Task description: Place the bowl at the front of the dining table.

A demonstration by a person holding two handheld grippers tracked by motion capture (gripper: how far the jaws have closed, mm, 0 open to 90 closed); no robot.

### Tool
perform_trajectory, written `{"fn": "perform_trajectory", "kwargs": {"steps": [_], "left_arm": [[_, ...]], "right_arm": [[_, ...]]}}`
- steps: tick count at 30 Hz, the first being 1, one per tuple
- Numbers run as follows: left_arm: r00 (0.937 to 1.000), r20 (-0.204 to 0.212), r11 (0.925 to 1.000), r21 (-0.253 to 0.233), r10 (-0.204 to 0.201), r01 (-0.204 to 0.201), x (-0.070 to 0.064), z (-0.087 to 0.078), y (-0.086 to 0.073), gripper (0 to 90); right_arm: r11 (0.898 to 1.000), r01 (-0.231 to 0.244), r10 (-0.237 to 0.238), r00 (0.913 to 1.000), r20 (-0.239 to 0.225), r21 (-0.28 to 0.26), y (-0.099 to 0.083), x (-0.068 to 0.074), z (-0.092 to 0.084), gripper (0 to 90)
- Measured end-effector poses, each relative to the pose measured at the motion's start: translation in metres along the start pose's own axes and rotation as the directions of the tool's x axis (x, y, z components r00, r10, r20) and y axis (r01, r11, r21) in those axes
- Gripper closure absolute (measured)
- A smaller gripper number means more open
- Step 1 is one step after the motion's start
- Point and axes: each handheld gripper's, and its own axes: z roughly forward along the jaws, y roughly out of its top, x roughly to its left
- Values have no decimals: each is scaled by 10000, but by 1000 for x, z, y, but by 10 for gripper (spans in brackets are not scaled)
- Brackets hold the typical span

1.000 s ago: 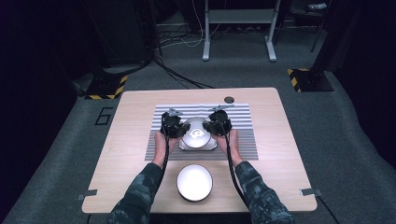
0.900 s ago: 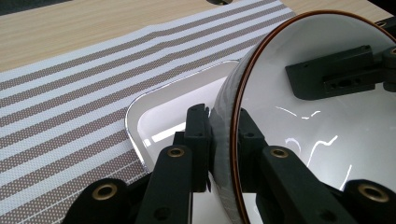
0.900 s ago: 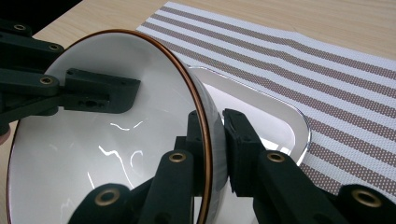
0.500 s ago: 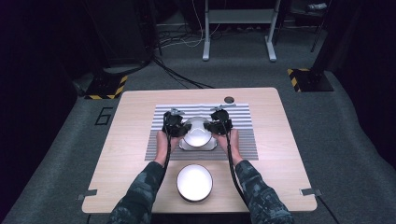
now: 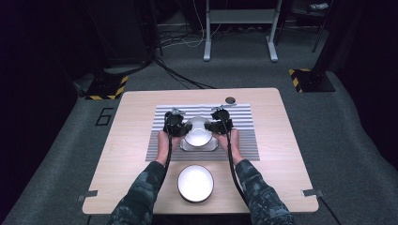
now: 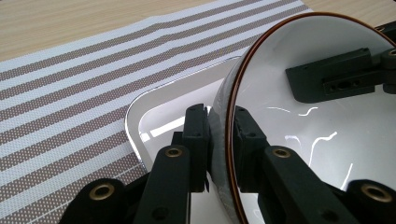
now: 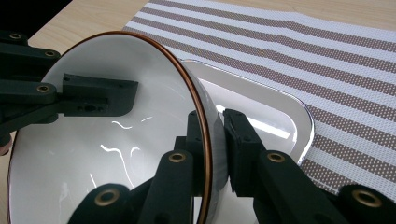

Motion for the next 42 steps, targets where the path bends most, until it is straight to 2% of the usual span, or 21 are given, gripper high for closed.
{"fn": "perform_trajectory", "kwargs": {"steps": [4,6,11,16,21,23,24,26,30,32,35,38,40,41,42], "left_arm": [[9999,10,9999,111,-112,112,2,2,-1,780],[9997,74,9996,158,-226,224,3,4,-2,776],[9993,38,9988,321,-364,363,5,9,-4,775],[9987,-157,9969,604,-491,500,7,15,-7,776],[9979,-249,9947,817,-605,624,9,20,-8,775],[9967,-401,9932,909,-700,734,9,22,-9,775],[9968,-402,9930,933,-686,721,9,22,-9,774],[9964,-394,9922,964,-756,791,10,23,-10,768],[9962,-364,9914,1014,-790,823,8,25,-11,749],[9958,-456,9907,1066,-800,845,6,25,-11,728],[9956,-465,9889,1206,-819,870,7,26,-11,704],[9947,-537,9881,1214,-880,940,8,25,-11,622],[9944,-611,9882,1220,-860,929,8,24,-10,561],[9943,-634,9884,1200,-862,934,8,23,-10,561],[9939,-662,9885,1165,-887,960,8,23,-10,517]], "right_arm": [[9998,-74,75,10000,-42,166,0,-2,3,812],[9986,-328,334,9993,-143,424,0,-4,6,811],[9970,-420,431,9989,-169,648,2,-6,11,808],[9962,-332,340,9994,-79,805,1,-6,18,807],[9940,-501,503,9987,0,968,0,-9,24,806],[9937,-465,443,9987,237,1017,-1,-10,27,812],[9919,-744,729,9972,177,1025,-1,-12,28,810],[9904,-975,968,9952,122,983,-2,-16,29,811],[9879,-1178,1152,9929,306,1006,-3,-20,33,811],[9851,-1357,1332,9906,307,1059,-3,-22,35,809],[9856,-1263,1224,9916,408,1122,-2,-20,36,803],[9855,-1219,1175,9921,435,1177,-2,-20,36,774],[9875,-1233,1210,9922,296,981,-1,-22,31,736],[9875,-1233,1210,9922,296,981,-1,-22,31,736],[9902,-1093,1076,9939,238,864,0,-22,27,708]]}}
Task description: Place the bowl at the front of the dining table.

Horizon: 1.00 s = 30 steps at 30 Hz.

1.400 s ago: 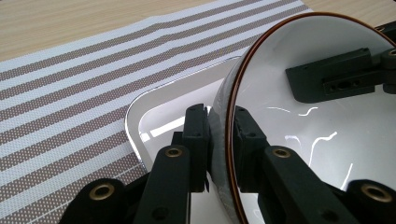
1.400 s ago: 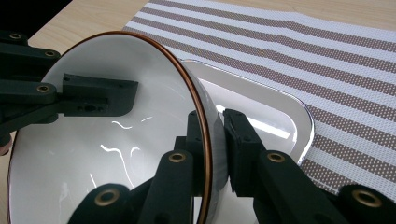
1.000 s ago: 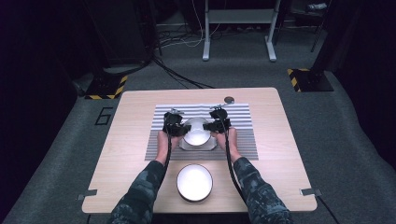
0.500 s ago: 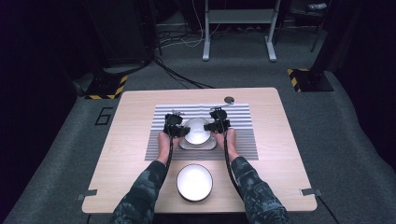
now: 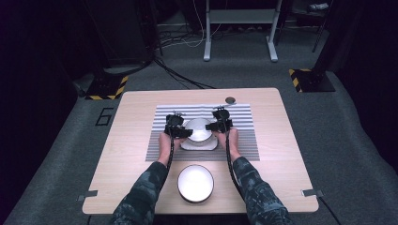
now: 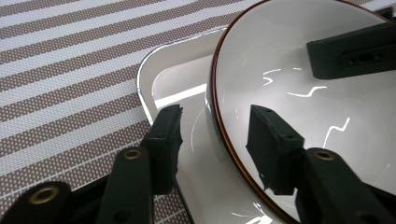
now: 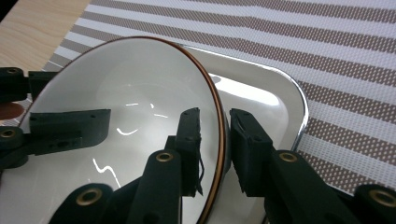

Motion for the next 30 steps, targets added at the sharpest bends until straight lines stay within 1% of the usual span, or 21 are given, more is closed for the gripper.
{"fn": "perform_trajectory", "kwargs": {"steps": [1,2,3,5,6,7,8,9,11,13,15,16,17,19,20,22,24,26,28,30], "left_arm": [[10000,37,9999,-54,-92,92,0,0,0,517],[10000,38,10000,-54,-82,82,-1,-1,-1,494],[10000,28,10000,-59,10,-10,-2,-1,-1,478],[10000,48,10000,-55,38,-37,-3,-3,-2,435],[10000,44,9999,-104,43,-42,-4,-5,-2,411],[10000,-21,9999,-138,20,-20,-5,-6,-2,380],[9999,-143,9999,-139,49,-51,-5,-9,-2,335],[9999,-155,9999,-160,31,-33,-5,-11,-2,335],[9999,-137,9997,-230,-43,40,-5,-16,-2,291],[9999,-70,9997,-235,-95,93,-4,-20,-4,255],[9999,-45,9996,-241,-112,111,-3,-24,-5,220],[10000,17,9997,-212,-90,90,-2,-26,-7,211],[9999,51,9996,-238,-116,117,-2,-28,-8,195],[9999,133,9997,-227,-78,81,-1,-31,-10,165],[9999,151,9998,-195,-36,39,0,-33,-11,144],[9997,228,9995,-329,8,0,1,-38,-13,141],[9996,274,9991,-419,48,-36,0,-43,-15,114],[9994,278,9989,-441,190,-178,0,-48,-17,96],[9993,316,9983,-551,208,-191,0,-51,-19,85],[9991,374,9978,-641,197,-172,1,-56,-20,79]], "right_arm": [[10000,0,0,10000,0,0,0,0,0,708],[10000,40,-40,10000,-58,18,0,1,-2,680],[9999,101,-101,9999,-36,2,0,2,-4,665],[9997,228,-228,9997,70,-27,-1,5,-6,577],[9993,369,-369,9993,58,-10,-1,5,-8,549],[9985,542,-541,9984,147,-11,-2,7,-9,509],[9968,801,-800,9960,410,-3,-3,9,-12,405],[9968,801,-800,9960,410,-3,-3,9,-12,405],[9954,959,-958,9944,454,-1,-4,12,-16,295],[9932,1165,-1164,9913,608,11,-5,14,-19,216],[9920,1258,-1259,9900,634,55,-6,14,-22,163],[9920,1260,-1260,9899,643,38,-7,15,-23,152],[9896,1441,-1438,9871,701,2,-8,15,-24,143],[9905,1375,-1377,9888,573,69,-10,15,-27,123],[9898,1423,-1427,9882,550,112,-12,14,-29,79],[9897,1429,-1434,9885,474,123,-14,13,-31,65],[9890,1471,-1477,9881,436,170,-15,12,-35,36],[9869,1604,-1611,9861,396,187,-16,11,-38,10],[9852,1711,-1714,9847,306,145,-17,10,-43,0],[9869,1612,-1610,9865,295,-34,-20,9,-49,0]]}}
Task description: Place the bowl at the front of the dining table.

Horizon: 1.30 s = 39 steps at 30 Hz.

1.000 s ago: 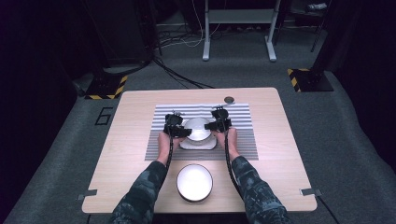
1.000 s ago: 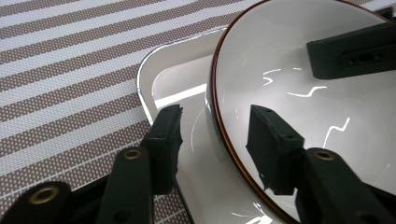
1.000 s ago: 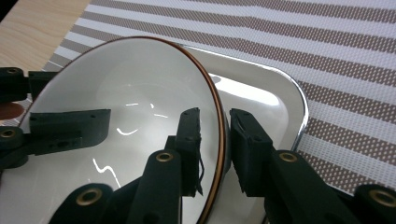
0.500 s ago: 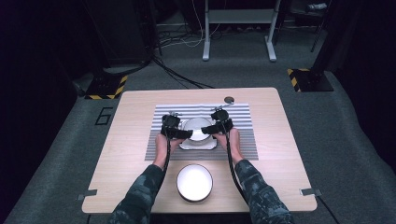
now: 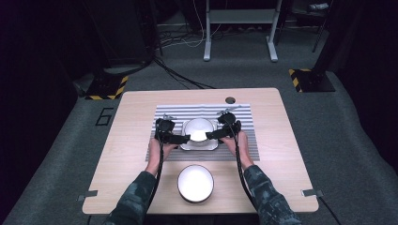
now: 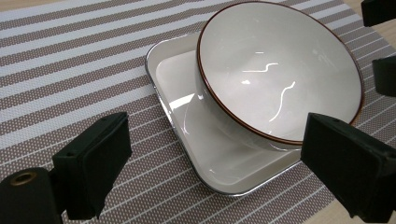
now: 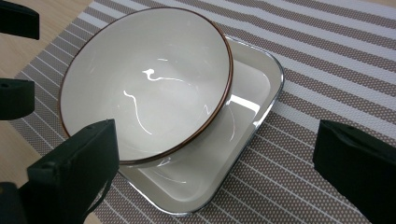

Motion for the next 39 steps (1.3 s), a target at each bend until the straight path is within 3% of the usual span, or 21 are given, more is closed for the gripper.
{"fn": "perform_trajectory", "kwargs": {"steps": [9,24,35,39], "left_arm": [[10000,-87,10000,70,36,-35,5,-17,-11,68],[9996,-277,9999,64,114,-113,22,-43,-41,62],[9990,-434,9998,146,107,-100,31,-55,-59,63],[9985,-501,9997,175,198,-190,31,-58,-66,61]], "right_arm": [[9990,28,-28,10000,-16,-442,-11,-1,-25,0],[9978,74,-69,9999,76,-658,-33,-1,-51,0],[9968,397,-369,9985,407,-698,-55,-11,-68,0],[9962,589,-542,9959,718,-645,-66,-17,-75,0]]}}
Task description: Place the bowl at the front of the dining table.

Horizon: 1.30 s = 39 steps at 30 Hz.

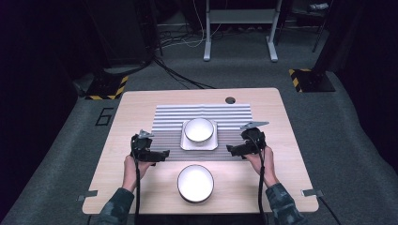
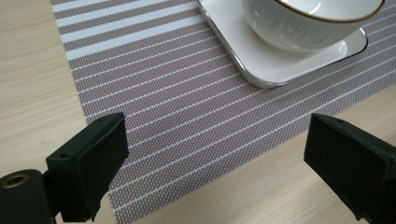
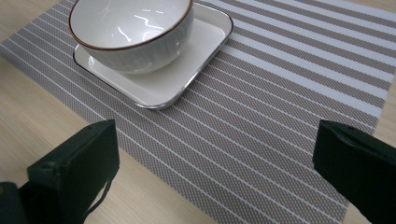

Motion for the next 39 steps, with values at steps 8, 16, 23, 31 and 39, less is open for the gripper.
{"fn": "perform_trajectory", "kwargs": {"steps": [8,16,23,31,39], "left_arm": [[9998,-173,10000,26,-14,14,4,-7,-14,61],[9997,-207,9999,72,-116,118,12,-12,-33,61],[9990,-358,9996,52,-269,271,23,-17,-48,60],[9977,-553,9993,-5,-383,383,30,-20,-65,59],[9966,-724,9992,67,-391,397,37,-23,-82,56]], "right_arm": [[10000,-86,86,9995,313,2,-18,-13,-12,0],[9995,-325,326,9980,542,-26,-33,-20,-20,3],[9984,-557,554,9965,622,28,-51,-28,-24,3],[9964,-849,847,9933,792,-5,-70,-36,-32,3],[9934,-1150,1139,9879,1055,48,-94,-48,-37,4]]}}
